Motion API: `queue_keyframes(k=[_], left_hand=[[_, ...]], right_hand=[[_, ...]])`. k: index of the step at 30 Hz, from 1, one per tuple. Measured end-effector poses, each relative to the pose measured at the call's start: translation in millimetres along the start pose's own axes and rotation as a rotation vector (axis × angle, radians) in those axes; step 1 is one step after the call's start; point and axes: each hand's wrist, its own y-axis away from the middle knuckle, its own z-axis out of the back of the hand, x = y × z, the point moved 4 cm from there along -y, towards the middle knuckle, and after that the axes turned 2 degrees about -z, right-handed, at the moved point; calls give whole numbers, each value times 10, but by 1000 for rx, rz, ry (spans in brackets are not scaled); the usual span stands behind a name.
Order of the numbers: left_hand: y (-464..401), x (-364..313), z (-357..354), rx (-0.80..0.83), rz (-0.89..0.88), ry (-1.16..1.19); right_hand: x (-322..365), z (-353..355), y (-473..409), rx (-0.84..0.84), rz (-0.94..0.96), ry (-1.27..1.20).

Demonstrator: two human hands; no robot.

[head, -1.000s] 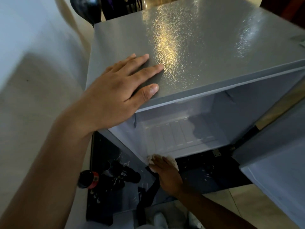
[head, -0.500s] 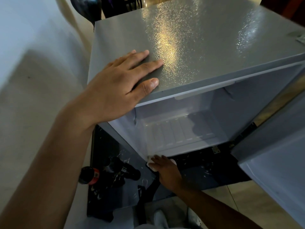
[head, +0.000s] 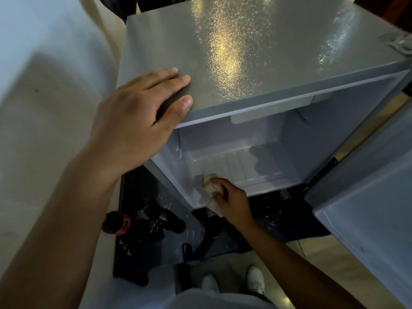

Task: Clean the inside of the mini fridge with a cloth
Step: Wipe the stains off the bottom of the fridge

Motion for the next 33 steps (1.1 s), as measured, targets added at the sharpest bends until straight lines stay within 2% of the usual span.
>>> queue_keyframes(k=[4,9,13,17,21,24,29,33], left_hand=[[154,-44,9,-82,-51,-40],[668,-210,-7,-247,-183,101],[1047,-381,-207,-235,-121,88],[1185,-398,-380,-123,47,213],[1228,-454,-449,-99,137,305],[1274,-450,-573,-68,177,389],[1325,-448,-698,-54,184,528],[1375,-549,-687,-3,226,756]], right_hand=[[379,150,20,-59,-109,-341],[1210,358,155,-60,18,-625],[1627,511,324,-24,88,-724],[1792,561,452,5,124,-779],[1799,637,574,-62,101,-775],[1756,664,655,-76,43,-801],[1610,806,795,-118,43,-689],[1479,955,854,-16,20,-602]])
